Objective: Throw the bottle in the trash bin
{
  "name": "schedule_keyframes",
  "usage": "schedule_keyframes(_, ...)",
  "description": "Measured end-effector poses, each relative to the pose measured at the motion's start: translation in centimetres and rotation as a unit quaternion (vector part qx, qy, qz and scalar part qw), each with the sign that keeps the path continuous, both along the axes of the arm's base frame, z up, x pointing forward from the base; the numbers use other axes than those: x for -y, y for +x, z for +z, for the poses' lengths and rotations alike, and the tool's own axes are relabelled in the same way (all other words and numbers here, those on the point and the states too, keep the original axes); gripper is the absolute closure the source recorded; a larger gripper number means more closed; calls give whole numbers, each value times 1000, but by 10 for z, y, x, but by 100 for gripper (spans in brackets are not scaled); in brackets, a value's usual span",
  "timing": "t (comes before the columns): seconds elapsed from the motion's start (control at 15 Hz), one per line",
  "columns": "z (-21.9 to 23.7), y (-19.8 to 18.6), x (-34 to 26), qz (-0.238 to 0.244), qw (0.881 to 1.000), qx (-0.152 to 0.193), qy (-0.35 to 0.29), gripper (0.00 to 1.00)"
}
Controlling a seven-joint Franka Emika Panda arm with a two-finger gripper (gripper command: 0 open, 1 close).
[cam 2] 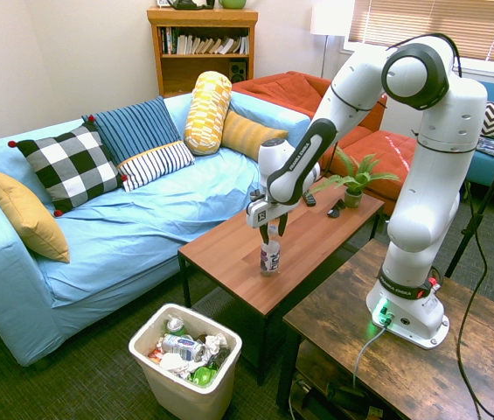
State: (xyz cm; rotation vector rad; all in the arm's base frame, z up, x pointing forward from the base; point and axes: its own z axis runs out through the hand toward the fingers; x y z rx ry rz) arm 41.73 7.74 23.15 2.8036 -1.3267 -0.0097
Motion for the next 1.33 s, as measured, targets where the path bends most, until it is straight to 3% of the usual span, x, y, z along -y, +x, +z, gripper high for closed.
schedule_keyframes(0.4, 12, -1, 4, -1, 1000, -8, 5, 100)
schedule_keyframes(0.67, 64, -2, -21, 21, 999, 36, 9, 100)
schedule_keyframes(1.07, 136, -22, -171, 86, 990, 114, -19, 100)
schedule_keyframes(1.33, 113, -25, -268, 125, 983, 121, -50, 100)
